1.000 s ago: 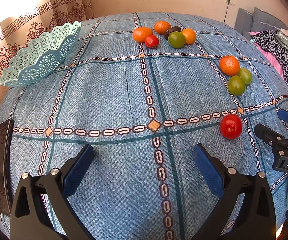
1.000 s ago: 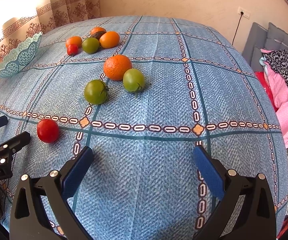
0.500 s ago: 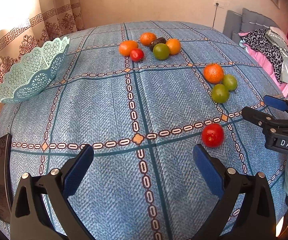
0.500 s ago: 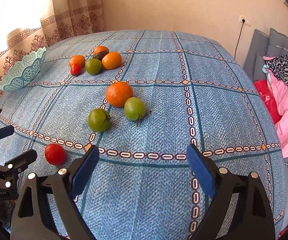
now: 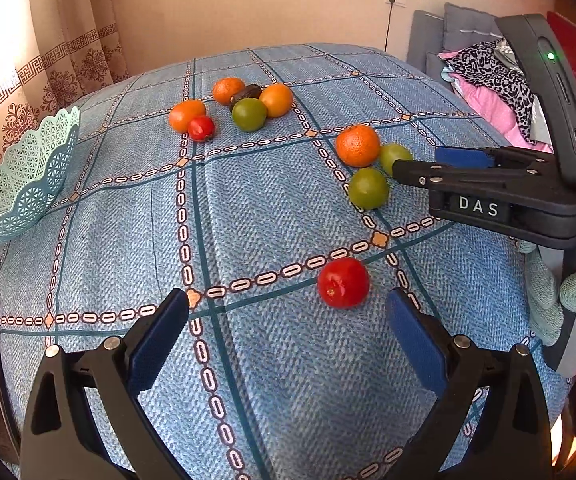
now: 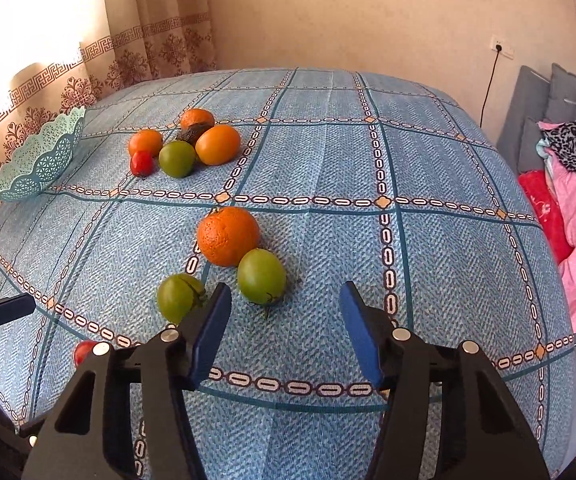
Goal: Organize fruits
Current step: 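Grasp the red tomato with the left gripper while the right gripper grasps a green tomato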
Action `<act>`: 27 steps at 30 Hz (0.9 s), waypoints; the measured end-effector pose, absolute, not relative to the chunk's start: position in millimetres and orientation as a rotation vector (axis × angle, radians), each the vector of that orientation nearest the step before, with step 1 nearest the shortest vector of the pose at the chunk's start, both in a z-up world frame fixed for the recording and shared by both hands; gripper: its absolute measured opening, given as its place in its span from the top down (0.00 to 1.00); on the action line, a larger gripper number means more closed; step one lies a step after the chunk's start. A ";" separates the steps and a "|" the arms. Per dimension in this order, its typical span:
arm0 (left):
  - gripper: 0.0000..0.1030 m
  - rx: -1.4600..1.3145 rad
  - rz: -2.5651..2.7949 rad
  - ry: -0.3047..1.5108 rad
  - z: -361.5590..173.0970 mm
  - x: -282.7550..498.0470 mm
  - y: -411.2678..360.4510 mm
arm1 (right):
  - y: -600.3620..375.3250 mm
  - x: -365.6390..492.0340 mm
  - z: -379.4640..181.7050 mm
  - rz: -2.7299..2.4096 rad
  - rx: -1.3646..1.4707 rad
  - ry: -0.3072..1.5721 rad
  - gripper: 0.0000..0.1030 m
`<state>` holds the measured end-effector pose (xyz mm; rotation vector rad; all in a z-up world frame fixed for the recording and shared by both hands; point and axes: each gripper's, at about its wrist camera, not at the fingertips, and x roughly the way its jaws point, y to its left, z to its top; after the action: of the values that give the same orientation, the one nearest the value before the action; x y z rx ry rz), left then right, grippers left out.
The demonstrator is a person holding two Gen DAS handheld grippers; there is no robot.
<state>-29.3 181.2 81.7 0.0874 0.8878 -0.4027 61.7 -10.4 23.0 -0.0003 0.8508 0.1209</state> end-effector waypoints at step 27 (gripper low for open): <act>0.73 0.056 -0.509 0.891 82.7 -33.8 166.6 | -3.8 71.6 18.9 0.162 0.052 0.849 0.74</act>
<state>-33.8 166.6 82.7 0.0562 0.8905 -0.5093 71.6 -3.8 18.9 0.0515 0.8486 0.1616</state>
